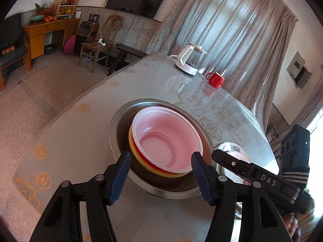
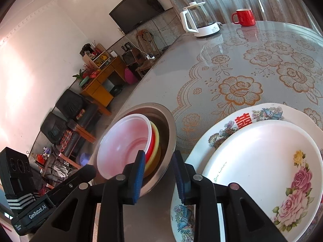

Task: Organize plates and bowls
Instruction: 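Lower the red bowl into the yellow bowl and open both tools, then move both open tools to the rim of the steel bowl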

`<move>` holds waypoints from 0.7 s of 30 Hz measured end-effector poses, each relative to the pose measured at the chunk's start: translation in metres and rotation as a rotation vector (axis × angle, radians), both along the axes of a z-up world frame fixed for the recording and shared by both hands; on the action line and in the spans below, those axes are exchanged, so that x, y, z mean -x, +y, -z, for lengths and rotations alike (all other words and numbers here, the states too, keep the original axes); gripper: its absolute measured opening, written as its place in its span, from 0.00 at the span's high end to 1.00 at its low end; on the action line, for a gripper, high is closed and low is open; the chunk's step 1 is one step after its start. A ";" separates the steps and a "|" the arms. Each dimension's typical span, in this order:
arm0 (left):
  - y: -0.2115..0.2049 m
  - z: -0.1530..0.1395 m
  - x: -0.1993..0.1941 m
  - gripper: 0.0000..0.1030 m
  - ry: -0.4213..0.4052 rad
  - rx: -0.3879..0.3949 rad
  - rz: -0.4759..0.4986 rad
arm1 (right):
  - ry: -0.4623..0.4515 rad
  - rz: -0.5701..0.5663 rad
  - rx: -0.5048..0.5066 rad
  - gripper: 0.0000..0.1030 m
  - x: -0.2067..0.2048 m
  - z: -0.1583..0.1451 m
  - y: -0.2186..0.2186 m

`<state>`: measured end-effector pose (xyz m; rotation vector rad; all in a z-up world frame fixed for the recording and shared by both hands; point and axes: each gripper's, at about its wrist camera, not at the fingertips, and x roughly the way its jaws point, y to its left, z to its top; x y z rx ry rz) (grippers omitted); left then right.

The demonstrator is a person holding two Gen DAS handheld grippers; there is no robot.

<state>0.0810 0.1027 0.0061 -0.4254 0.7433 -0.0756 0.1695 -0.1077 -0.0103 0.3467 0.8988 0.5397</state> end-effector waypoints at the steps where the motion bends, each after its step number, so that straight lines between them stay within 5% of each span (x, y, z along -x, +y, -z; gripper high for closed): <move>1: 0.001 0.000 0.000 0.38 0.000 -0.006 -0.007 | 0.000 -0.002 0.004 0.73 0.001 0.001 0.001; 12: 0.021 0.007 0.001 0.22 0.036 -0.069 -0.102 | -0.020 -0.024 0.035 0.65 0.006 0.002 0.005; 21: 0.044 0.016 0.002 0.21 0.063 -0.080 -0.179 | -0.104 -0.073 0.073 0.64 0.009 -0.012 0.020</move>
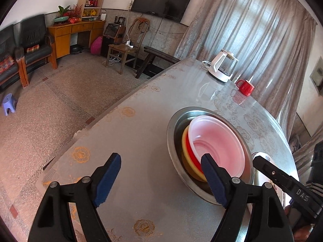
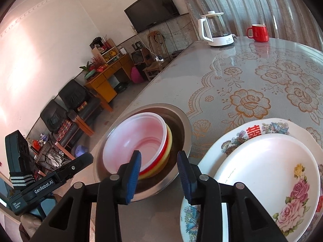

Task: Organize plates and bowls
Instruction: 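Move both open tools to the rim of the steel bowl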

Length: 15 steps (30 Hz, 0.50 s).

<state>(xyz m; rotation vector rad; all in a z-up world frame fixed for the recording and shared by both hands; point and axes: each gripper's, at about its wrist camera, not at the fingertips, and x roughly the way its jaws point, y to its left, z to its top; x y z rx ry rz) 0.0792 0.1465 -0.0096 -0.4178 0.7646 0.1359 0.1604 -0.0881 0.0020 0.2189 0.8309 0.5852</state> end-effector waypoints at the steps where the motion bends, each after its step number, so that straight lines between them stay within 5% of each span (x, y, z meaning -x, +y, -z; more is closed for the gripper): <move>1: 0.002 0.002 0.000 0.21 0.007 0.004 -0.006 | -0.015 -0.012 0.013 0.65 0.000 -0.002 0.004; 6: 0.007 0.009 0.002 0.21 0.021 0.012 -0.028 | -0.043 -0.151 0.051 0.66 0.002 -0.013 0.040; 15: 0.021 0.015 0.009 0.19 -0.003 -0.025 -0.077 | 0.097 -0.257 0.129 0.65 -0.013 0.014 0.084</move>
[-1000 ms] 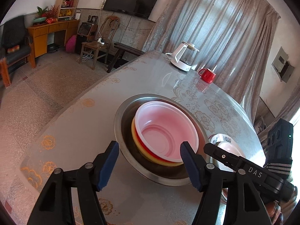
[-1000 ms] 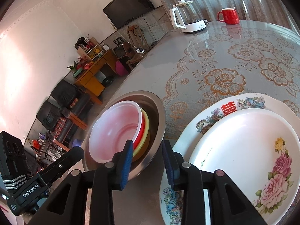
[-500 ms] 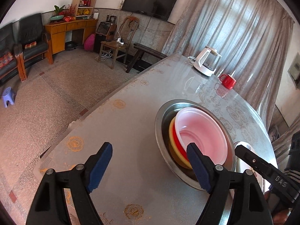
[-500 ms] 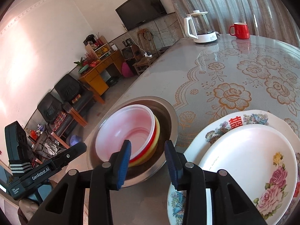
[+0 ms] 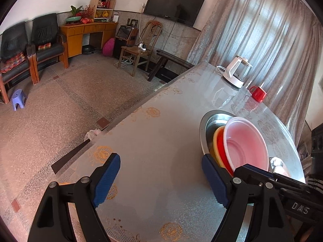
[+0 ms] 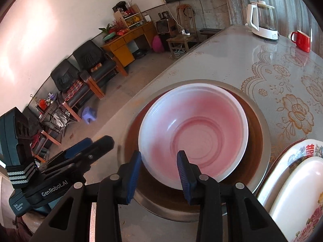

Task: Organize plates and bowls
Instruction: 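Move both open tools to the rim of the steel bowl, then close both tools on the steel bowl rim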

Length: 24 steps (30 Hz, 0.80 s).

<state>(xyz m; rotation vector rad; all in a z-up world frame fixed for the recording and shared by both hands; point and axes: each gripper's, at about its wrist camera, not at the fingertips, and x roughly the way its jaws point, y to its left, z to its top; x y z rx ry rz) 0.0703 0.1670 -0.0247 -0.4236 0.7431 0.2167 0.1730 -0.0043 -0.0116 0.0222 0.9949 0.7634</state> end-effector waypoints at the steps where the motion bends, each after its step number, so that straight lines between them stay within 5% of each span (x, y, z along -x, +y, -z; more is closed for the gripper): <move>1: 0.000 0.001 -0.002 0.19 0.008 0.002 0.005 | -0.001 0.004 -0.001 0.65 0.000 0.000 -0.002; 13: -0.005 -0.002 -0.002 0.21 0.003 -0.014 0.042 | -0.011 0.013 -0.003 0.65 0.004 -0.004 -0.014; 24: -0.004 -0.001 -0.005 0.21 0.015 0.017 0.048 | -0.038 0.156 -0.039 0.63 -0.010 -0.012 -0.040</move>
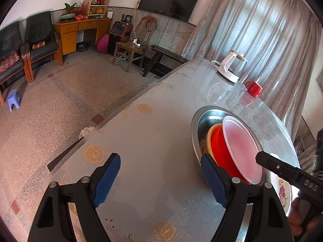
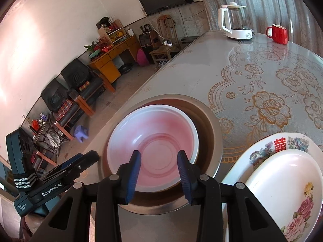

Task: Organize plates and bowls
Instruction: 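Close both tools on the steel bowl rim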

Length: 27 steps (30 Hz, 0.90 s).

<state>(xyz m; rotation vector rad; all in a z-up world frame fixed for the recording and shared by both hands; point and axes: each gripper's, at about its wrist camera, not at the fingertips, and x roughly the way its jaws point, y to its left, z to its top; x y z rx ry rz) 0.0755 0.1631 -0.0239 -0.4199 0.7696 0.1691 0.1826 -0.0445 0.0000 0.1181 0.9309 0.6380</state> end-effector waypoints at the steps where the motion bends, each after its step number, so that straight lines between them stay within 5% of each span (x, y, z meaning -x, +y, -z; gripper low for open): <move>1: -0.002 0.000 0.000 0.21 -0.003 -0.008 0.002 | -0.003 0.007 -0.002 0.63 -0.001 -0.001 -0.002; 20: -0.012 0.003 -0.010 0.24 0.001 0.008 0.055 | -0.017 0.138 -0.020 0.61 -0.022 -0.005 -0.041; 25: -0.014 0.004 -0.013 0.35 -0.008 0.029 0.085 | 0.000 0.175 0.001 0.61 -0.032 0.001 -0.047; 27: -0.016 0.004 -0.015 0.47 -0.014 0.044 0.106 | 0.004 0.175 0.003 0.68 -0.035 0.004 -0.048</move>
